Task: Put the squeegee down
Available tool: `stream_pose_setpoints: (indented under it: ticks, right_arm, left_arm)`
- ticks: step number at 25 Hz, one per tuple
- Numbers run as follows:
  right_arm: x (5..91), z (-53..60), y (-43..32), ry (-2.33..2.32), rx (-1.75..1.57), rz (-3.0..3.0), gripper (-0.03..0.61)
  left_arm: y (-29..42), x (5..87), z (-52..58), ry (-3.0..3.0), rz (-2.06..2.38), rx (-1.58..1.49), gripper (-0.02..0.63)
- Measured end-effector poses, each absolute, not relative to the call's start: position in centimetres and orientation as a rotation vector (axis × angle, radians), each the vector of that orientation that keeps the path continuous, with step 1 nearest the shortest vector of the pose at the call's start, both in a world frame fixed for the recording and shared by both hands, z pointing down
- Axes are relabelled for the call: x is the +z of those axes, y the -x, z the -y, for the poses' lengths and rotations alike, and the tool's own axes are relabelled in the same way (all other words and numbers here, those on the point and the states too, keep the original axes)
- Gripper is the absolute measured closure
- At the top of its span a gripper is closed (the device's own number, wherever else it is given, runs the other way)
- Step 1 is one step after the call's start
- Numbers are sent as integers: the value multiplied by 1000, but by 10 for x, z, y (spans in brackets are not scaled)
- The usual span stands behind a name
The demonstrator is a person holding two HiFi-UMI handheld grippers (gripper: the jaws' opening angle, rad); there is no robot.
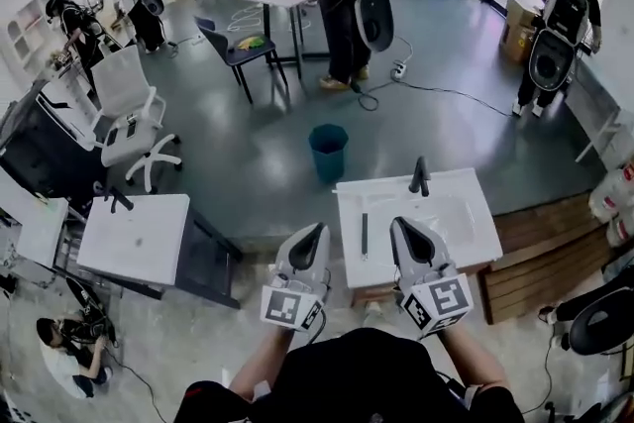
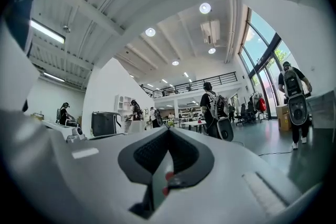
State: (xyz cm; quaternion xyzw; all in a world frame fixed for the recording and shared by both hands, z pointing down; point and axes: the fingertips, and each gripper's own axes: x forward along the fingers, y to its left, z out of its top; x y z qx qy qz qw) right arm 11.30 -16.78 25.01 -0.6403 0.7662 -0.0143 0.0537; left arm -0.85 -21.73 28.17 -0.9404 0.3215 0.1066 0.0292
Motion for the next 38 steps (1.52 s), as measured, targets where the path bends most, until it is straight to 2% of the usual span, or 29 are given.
stream_pose_setpoints:
  ticks: [7, 17, 38]
  right_arm:
    - [251, 159, -125, 1961, -60, -2277, 577]
    - [270, 156, -129, 1983, -107, -2231, 577]
    - [276, 173, -83, 1936, -93, -2343, 577]
  left_arm:
    - [-3, 259, 214, 2869, -910, 339, 612]
    - [-7, 293, 204, 2924, -881, 269, 612]
    - [29, 306, 206, 2938, -952, 282, 612]
